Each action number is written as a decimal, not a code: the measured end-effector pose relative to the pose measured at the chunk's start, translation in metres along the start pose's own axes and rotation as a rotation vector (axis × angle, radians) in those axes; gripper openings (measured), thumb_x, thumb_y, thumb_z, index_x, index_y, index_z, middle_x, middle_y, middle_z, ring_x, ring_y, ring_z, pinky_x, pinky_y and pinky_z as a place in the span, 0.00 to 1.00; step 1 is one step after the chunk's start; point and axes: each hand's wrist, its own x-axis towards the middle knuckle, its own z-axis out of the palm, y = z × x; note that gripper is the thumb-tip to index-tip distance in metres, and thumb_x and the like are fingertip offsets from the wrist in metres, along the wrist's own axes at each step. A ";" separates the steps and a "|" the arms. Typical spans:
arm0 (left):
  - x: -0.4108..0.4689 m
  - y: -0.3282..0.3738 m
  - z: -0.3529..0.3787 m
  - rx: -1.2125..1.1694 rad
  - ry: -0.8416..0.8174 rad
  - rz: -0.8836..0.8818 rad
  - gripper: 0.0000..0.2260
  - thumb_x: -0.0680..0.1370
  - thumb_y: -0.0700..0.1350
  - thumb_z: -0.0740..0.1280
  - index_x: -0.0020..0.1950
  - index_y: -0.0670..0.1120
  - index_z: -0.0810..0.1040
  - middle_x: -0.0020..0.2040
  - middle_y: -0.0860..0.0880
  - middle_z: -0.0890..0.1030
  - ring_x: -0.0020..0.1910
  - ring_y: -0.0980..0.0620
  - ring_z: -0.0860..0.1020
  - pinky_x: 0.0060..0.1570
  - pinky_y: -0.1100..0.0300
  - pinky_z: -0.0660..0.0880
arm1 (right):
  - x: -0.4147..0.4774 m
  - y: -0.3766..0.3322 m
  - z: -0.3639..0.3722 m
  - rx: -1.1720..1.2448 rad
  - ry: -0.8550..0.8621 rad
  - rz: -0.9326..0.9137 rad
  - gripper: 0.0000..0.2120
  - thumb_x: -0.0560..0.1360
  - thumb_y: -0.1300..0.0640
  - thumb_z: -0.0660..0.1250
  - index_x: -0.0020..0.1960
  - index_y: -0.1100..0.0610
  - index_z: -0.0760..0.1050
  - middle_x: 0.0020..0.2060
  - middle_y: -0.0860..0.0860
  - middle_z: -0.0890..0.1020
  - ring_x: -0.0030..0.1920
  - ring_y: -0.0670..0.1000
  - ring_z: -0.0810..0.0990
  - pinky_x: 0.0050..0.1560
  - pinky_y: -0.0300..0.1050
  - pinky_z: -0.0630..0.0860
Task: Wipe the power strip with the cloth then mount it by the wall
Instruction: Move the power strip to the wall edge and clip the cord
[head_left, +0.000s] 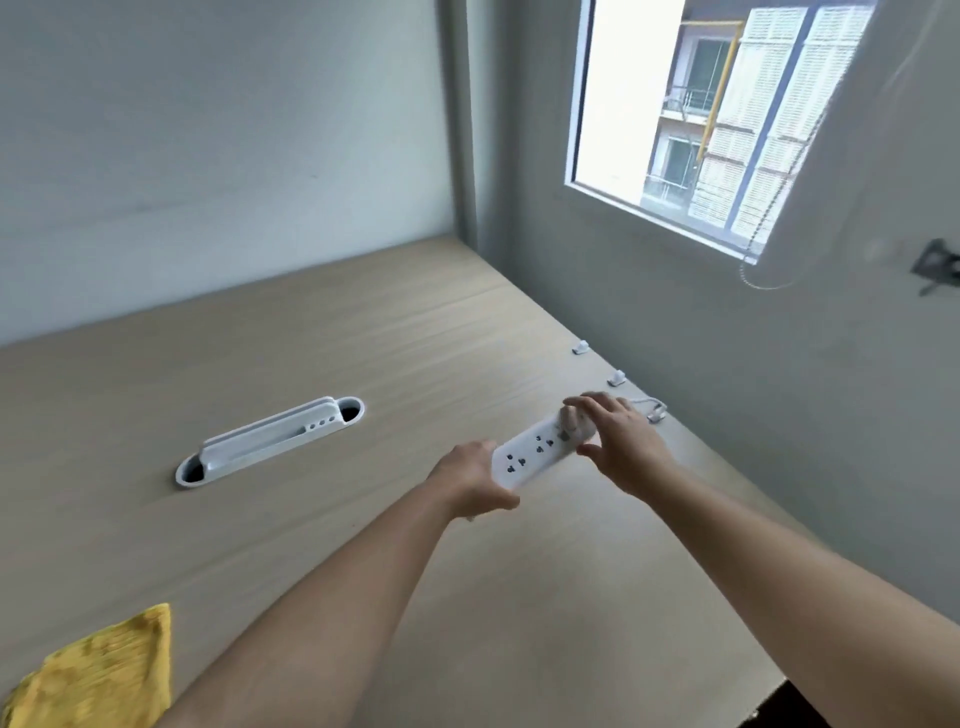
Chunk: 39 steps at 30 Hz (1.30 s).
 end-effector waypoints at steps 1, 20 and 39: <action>0.006 0.020 0.010 -0.075 -0.009 -0.006 0.16 0.64 0.47 0.71 0.49 0.48 0.72 0.44 0.49 0.76 0.38 0.48 0.77 0.28 0.59 0.75 | -0.005 0.019 -0.006 0.077 0.064 0.104 0.28 0.69 0.59 0.72 0.67 0.52 0.67 0.66 0.52 0.71 0.64 0.56 0.69 0.64 0.51 0.68; 0.119 0.137 0.124 -0.700 -0.358 -0.122 0.23 0.72 0.61 0.68 0.61 0.49 0.73 0.58 0.50 0.78 0.51 0.54 0.78 0.45 0.59 0.72 | -0.007 0.170 -0.010 1.322 -0.108 0.812 0.13 0.78 0.53 0.61 0.56 0.60 0.75 0.41 0.52 0.82 0.36 0.49 0.82 0.31 0.40 0.76; 0.299 0.173 0.076 -1.162 0.033 -0.269 0.11 0.78 0.35 0.61 0.40 0.49 0.68 0.32 0.52 0.72 0.29 0.58 0.63 0.26 0.65 0.58 | 0.001 0.226 0.006 0.723 -0.160 0.658 0.09 0.77 0.49 0.63 0.55 0.41 0.77 0.45 0.49 0.84 0.41 0.52 0.82 0.37 0.47 0.77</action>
